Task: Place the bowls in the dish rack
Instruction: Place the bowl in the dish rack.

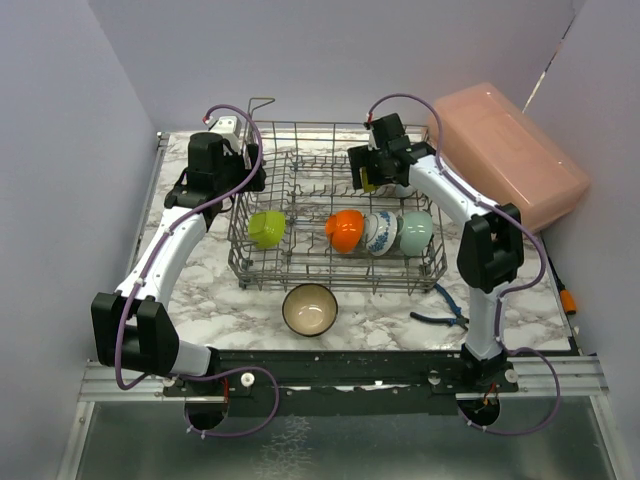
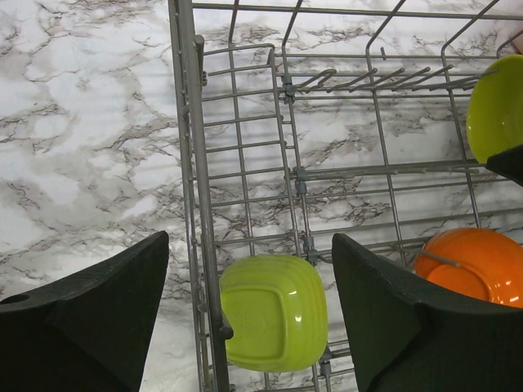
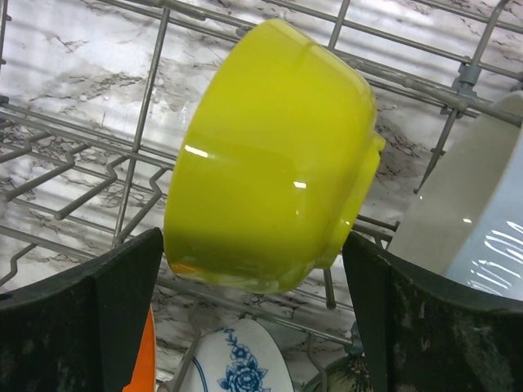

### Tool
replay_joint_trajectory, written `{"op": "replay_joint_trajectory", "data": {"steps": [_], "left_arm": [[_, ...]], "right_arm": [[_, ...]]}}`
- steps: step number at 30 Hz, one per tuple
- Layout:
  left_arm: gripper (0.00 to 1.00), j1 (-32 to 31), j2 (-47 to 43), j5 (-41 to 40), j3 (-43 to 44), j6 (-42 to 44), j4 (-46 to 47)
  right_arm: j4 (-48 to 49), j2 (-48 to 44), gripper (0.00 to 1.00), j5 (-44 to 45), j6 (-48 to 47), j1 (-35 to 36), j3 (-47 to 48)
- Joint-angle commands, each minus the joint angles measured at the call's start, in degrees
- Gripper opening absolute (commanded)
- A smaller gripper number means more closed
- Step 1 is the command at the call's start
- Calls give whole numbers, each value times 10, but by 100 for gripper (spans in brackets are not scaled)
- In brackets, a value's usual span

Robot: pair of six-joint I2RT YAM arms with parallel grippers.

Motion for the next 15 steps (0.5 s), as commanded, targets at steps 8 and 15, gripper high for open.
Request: {"op": "replay_joint_trajectory", "data": {"steps": [8, 15], "left_arm": [[82, 4, 6, 17, -4, -2, 9], [82, 5, 6, 18, -4, -2, 9]], "right_arm": [[18, -45, 94, 105, -24, -21, -34], [9, -17, 73, 72, -24, -21, -6]]}}
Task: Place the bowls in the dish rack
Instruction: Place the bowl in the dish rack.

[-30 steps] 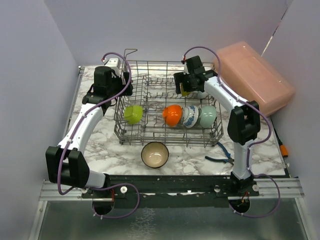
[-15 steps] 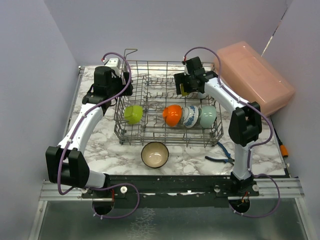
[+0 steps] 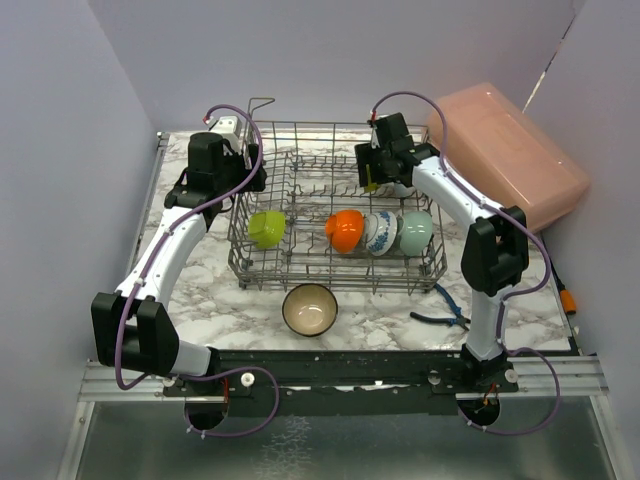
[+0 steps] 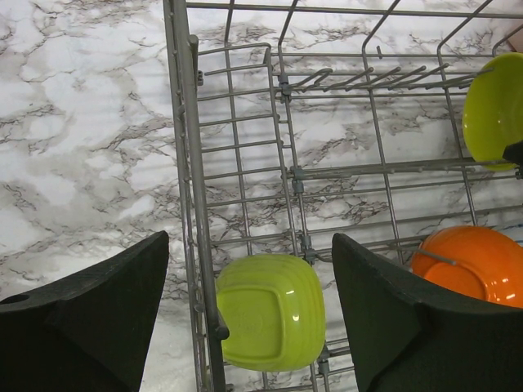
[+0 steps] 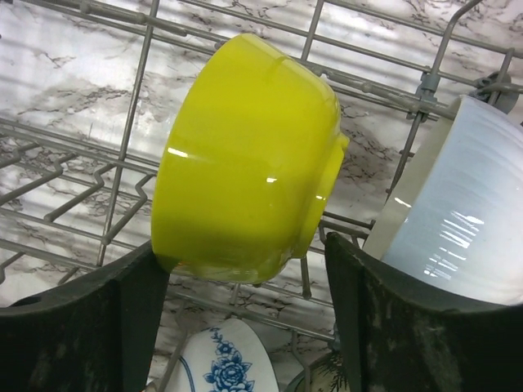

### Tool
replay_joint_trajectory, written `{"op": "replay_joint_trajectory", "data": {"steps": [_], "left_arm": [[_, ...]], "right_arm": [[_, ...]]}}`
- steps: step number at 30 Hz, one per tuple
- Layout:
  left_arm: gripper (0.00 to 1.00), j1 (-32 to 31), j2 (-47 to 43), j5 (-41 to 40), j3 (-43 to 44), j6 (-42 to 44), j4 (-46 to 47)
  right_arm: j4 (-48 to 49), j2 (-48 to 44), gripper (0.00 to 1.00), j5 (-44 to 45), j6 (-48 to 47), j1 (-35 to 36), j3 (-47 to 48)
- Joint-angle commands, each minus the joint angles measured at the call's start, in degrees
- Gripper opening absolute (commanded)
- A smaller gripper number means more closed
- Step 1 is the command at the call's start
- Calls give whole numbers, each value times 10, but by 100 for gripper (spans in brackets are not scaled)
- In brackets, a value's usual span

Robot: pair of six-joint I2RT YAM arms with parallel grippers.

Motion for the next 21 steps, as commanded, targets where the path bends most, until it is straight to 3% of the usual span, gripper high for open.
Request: {"op": "replay_joint_trajectory", "data": {"steps": [1, 4, 21], "left_arm": [[82, 4, 7, 12, -4, -2, 9], [82, 4, 8, 14, -4, -2, 9], [82, 5, 10, 16, -4, -4, 9]], "right_arm": [[-13, 14, 66, 41, -16, -22, 24], [-9, 16, 54, 41, -10, -22, 22], [-36, 71, 49, -8, -1, -31, 25]]}}
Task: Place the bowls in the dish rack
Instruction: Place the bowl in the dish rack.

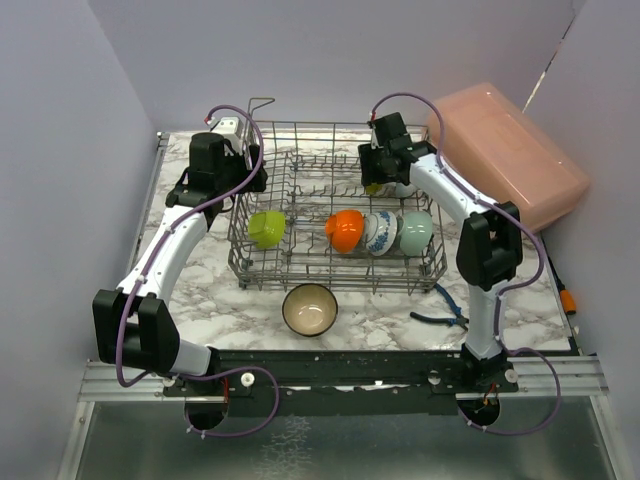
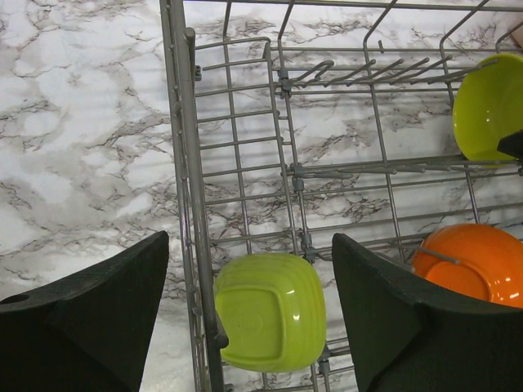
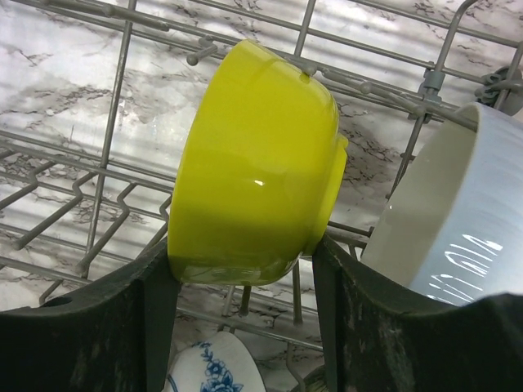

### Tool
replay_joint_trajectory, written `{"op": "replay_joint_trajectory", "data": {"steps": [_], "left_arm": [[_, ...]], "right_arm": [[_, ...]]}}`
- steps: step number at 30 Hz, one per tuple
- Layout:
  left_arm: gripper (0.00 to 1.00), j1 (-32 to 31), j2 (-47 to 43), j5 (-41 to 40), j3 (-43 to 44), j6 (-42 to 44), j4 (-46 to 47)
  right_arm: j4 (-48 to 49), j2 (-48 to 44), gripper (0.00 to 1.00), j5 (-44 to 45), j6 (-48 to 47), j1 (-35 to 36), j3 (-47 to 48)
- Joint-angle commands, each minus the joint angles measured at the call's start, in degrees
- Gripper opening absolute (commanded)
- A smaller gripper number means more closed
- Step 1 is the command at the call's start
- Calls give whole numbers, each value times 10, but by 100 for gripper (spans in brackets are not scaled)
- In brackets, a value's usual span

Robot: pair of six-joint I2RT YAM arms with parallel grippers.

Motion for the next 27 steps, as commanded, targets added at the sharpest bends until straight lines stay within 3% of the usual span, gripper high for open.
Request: {"op": "replay_joint_trajectory", "data": {"steps": [1, 15, 20, 24, 27], "left_arm": [[82, 5, 3, 13, -4, -3, 9], [82, 4, 2, 10, -4, -2, 9], [82, 5, 3, 9, -4, -2, 9], [82, 5, 2, 8, -4, -2, 9], [83, 5, 3, 8, -4, -2, 9]], "right_arm": [[-17, 42, 49, -12, 0, -25, -4], [-29, 63, 54, -58, 5, -39, 2], [-18, 19, 79, -50, 4, -39, -18], [-7, -19, 91, -49, 4, -39, -32], [-6, -37, 94, -57, 4, -39, -34]]}}
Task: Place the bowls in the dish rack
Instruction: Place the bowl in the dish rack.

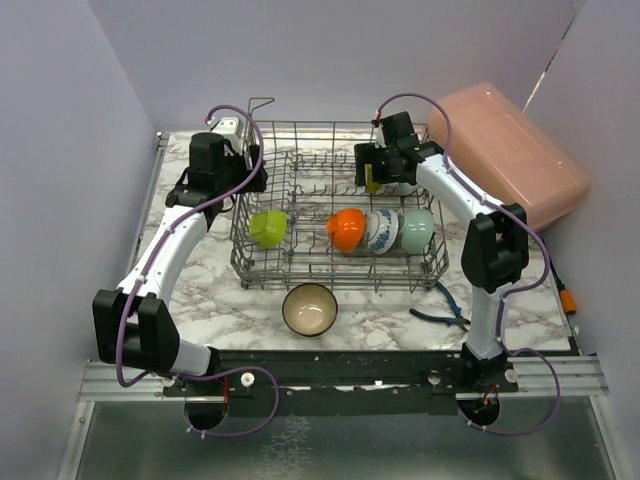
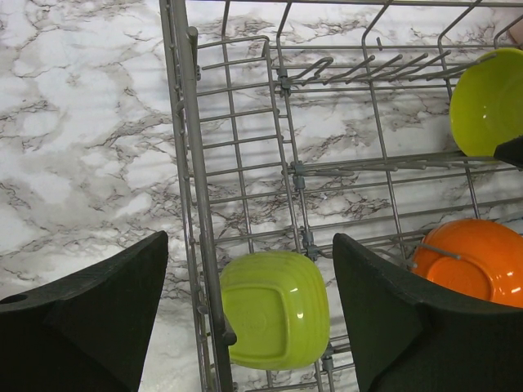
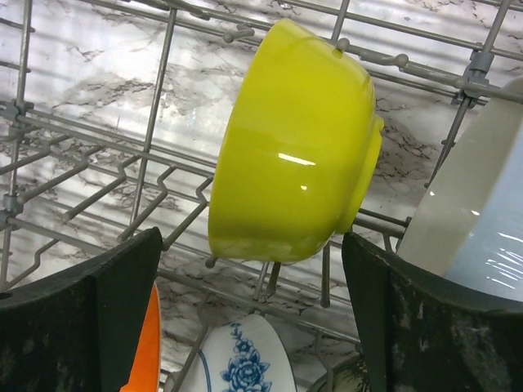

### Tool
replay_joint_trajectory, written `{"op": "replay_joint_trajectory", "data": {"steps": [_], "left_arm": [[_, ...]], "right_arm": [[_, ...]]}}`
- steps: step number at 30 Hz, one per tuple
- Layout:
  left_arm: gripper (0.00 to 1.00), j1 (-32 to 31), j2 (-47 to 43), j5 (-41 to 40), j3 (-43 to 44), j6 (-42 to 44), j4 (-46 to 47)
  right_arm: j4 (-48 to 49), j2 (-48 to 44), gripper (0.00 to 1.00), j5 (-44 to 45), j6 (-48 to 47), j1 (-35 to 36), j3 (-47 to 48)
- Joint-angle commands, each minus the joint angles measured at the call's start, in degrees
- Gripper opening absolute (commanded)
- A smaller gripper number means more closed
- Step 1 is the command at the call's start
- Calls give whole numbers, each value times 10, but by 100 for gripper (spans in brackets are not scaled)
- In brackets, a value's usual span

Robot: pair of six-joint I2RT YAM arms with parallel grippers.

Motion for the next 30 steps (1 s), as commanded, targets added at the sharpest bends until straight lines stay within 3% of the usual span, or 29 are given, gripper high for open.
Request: {"op": "replay_joint_trajectory", "data": {"steps": [1, 14, 30], "left_arm": [[83, 5, 3, 7, -5, -2, 9], [84, 5, -8, -6, -5, 3, 9], [92, 5, -105, -21, -33, 1, 43]], "right_arm": [[-21, -32, 94, 10, -20, -22, -18], [3, -123, 95, -21, -18, -22, -67], [145, -408, 96, -205, 38, -22, -338]]}}
